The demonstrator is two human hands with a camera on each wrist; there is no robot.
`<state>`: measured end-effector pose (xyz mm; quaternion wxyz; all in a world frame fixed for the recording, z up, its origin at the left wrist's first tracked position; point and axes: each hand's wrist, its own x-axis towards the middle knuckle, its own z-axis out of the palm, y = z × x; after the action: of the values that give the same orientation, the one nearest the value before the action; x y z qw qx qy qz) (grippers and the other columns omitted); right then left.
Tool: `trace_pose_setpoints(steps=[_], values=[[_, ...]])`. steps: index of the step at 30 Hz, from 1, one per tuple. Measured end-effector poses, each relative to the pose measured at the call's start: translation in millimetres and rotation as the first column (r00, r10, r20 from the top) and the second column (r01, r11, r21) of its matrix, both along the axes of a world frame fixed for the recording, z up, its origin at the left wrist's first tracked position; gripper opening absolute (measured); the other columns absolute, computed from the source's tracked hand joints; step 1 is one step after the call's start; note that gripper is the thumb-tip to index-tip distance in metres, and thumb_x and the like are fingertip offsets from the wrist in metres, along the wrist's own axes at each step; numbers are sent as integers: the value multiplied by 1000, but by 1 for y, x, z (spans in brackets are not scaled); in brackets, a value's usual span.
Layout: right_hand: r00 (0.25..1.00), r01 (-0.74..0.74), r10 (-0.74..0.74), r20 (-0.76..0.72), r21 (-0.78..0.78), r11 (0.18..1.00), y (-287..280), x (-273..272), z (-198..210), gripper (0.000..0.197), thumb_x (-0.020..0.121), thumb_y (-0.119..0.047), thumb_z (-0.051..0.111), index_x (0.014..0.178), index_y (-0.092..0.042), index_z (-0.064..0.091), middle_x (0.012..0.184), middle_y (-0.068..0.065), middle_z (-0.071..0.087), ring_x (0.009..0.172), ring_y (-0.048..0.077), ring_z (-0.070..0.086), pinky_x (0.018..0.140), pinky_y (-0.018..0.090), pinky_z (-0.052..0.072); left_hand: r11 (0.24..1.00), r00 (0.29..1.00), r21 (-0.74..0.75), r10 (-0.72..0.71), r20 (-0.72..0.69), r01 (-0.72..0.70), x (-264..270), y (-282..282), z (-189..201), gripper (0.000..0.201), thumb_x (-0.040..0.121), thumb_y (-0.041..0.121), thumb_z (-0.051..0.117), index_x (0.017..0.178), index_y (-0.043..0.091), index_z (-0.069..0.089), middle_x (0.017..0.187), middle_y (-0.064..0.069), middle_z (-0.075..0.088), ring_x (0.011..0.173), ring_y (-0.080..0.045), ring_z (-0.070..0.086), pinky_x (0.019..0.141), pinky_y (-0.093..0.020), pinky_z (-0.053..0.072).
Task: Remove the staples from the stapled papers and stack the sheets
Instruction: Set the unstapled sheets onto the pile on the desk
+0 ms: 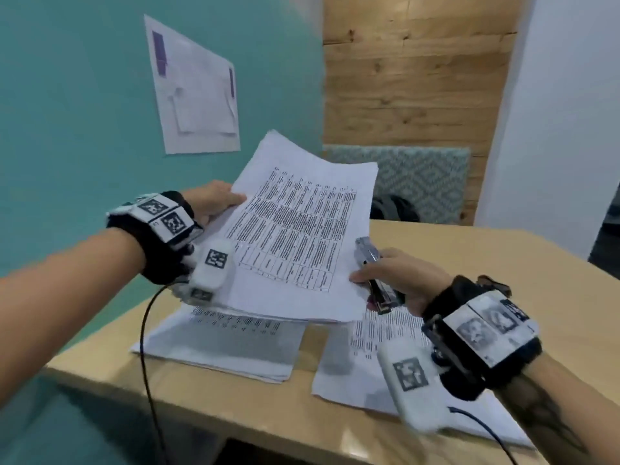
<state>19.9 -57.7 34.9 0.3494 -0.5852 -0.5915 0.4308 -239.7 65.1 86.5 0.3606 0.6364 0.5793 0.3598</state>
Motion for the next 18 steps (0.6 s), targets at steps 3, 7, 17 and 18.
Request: trace_pose_setpoints(steps=[3, 7, 17, 18], values=[[1000, 17, -18, -10, -57, 998, 20, -32, -12, 36, 90, 5, 52, 60, -8, 38, 57, 7, 40, 30, 13, 44, 44, 26, 40, 994, 976, -97, 28, -214, -49, -33, 15, -22, 14, 93, 19, 51, 95, 5, 51, 92, -17, 56, 77, -25, 58, 72, -35, 49], [999, 36, -31, 32, -160, 987, 37, -63, -31, 33, 90, 7, 50, 62, -6, 41, 58, 9, 42, 25, 13, 47, 48, 30, 41, 941, 940, -333, -156, -302, 50, -62, 19, -53, 22, 88, -5, 51, 107, 6, 46, 101, -17, 57, 86, -28, 55, 66, -30, 45], [975, 50, 13, 221, -277, 960, 54, -76, -60, 23, 83, -2, 63, 69, -9, 46, 81, 15, 49, 77, 27, 51, 70, 38, 43, 926, 973, -376, -118, -197, 36, -76, 20, -101, 46, 82, -22, 49, 121, 3, 47, 80, -9, 65, 82, -26, 60, 61, -33, 54], [974, 35, 30, 223, -281, 959, 56, -75, -62, 21, 84, -2, 63, 69, -7, 48, 77, 15, 53, 73, 28, 55, 69, 38, 45, 926, 975, -377, -111, -193, 31, -76, 19, -100, 46, 82, -21, 49, 120, 4, 47, 84, -9, 63, 89, -28, 57, 65, -35, 53]])
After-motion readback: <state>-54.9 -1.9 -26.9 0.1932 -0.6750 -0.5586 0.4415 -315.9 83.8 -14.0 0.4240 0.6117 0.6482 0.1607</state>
